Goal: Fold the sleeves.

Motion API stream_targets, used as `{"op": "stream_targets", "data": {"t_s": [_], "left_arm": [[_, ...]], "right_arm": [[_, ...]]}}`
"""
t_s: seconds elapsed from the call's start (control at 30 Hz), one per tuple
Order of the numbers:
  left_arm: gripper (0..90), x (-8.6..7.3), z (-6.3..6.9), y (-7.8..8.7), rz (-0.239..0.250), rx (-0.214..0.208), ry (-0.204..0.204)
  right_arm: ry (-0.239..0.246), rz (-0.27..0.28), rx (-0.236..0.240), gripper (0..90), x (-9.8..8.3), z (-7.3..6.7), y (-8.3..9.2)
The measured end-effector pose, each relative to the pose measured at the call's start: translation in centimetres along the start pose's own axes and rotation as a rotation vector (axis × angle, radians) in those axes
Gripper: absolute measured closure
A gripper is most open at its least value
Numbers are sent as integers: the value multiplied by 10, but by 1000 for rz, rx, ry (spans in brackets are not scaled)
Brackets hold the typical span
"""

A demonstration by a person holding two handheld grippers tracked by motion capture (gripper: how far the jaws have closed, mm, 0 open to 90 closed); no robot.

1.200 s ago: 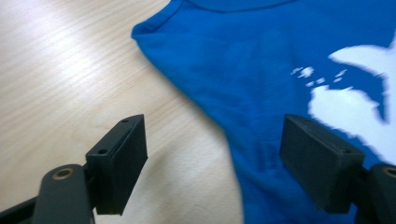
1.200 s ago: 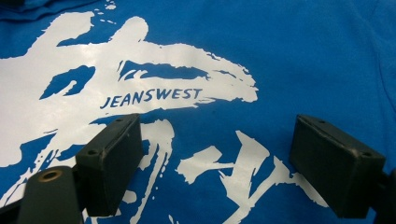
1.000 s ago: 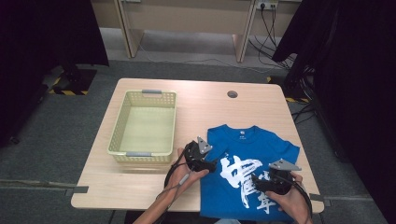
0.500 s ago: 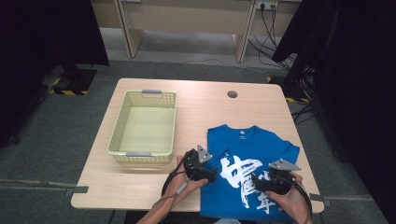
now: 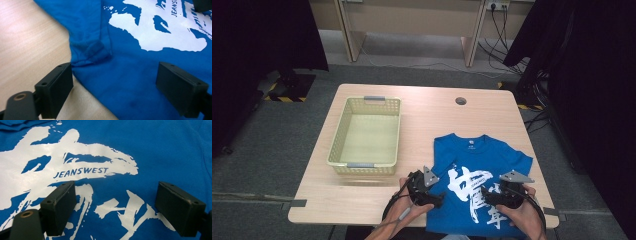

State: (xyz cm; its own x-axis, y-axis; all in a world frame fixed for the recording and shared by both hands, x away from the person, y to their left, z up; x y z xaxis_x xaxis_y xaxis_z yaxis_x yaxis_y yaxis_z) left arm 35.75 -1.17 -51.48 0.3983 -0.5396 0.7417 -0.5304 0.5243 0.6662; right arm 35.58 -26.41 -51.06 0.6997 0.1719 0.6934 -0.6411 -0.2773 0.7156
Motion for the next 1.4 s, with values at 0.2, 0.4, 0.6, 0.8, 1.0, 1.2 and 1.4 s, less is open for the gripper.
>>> {"op": "stream_targets", "data": {"t_s": [0.2, 0.4, 0.6, 0.8, 1.0, 1.2, 1.4], "left_arm": [[114, -5, -6, 4, -7, 11, 16], [114, -10, -12, 8, -9, 26, 31], [109, -13, -13, 12, -6, 20, 36], [84, -13, -14, 14, 13, -8, 68], [47, -17, -12, 14, -20, 9, 39], [4, -16, -11, 13, -35, 12, 26], [0, -16, -11, 12, -37, 15, 27]], "right_arm": [[5, -5, 6, 174, 2, -5, -2], [19, -5, 12, 174, 4, -11, -5], [29, -6, 20, 171, 6, -14, -7], [12, 66, 12, 165, 18, -6, 14], [-50, 103, -46, 163, 27, 24, 25], [-111, 106, -117, 165, 33, 56, 18], [-166, 110, -192, 184, 44, 88, 9]]}}
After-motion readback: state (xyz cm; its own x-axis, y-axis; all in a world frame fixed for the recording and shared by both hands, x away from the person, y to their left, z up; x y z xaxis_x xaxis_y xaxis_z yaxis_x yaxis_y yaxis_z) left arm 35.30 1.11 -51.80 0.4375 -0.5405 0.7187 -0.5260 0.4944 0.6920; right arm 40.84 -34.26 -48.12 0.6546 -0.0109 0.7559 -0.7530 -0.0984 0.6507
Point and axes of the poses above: each handheld gripper's, and its own axes: y roughly backward along the jaws, x roughly out of its top, z roughly to its right, the point moved 5 cm from there along -y, roughly forward along the jaws, and after that the axes turned 7 degrees about -y, right-handed, at the moved point
